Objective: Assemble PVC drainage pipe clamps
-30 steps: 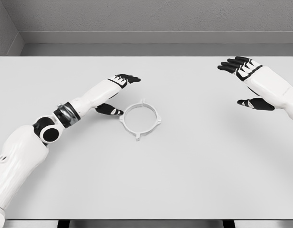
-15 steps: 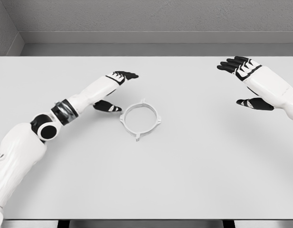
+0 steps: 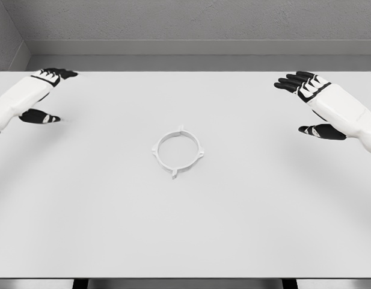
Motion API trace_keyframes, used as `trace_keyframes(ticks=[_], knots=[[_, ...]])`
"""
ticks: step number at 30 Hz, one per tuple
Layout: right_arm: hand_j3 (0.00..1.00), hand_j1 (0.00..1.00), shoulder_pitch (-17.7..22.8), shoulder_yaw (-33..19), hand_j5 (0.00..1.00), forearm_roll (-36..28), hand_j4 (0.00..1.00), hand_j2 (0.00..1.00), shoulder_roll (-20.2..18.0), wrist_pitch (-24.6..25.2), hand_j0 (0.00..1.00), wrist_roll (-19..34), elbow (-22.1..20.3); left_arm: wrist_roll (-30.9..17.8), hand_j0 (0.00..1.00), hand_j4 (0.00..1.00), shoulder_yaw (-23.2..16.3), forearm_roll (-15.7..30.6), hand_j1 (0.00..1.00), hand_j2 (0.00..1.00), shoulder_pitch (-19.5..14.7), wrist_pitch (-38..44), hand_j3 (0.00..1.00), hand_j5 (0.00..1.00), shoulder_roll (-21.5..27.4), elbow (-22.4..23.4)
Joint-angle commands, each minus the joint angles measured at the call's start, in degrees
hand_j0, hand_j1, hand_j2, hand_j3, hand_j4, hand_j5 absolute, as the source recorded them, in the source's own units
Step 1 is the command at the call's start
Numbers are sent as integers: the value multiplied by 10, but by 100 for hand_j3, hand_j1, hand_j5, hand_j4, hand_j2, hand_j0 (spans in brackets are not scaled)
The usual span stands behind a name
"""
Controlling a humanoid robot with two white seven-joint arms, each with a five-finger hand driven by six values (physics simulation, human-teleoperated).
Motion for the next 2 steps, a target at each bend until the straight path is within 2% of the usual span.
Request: trace_keyframes(ticks=[1,2], knots=[[100,100,0,0,100,-4,100,100,0,1,100,0,0,0,100,100,5,4,100,100,0,0,100,100,8,1],[100,100,0,0,100,-4,100,100,0,1,100,0,0,0,100,100,5,5,100,100,4,0,100,100,8,1]])
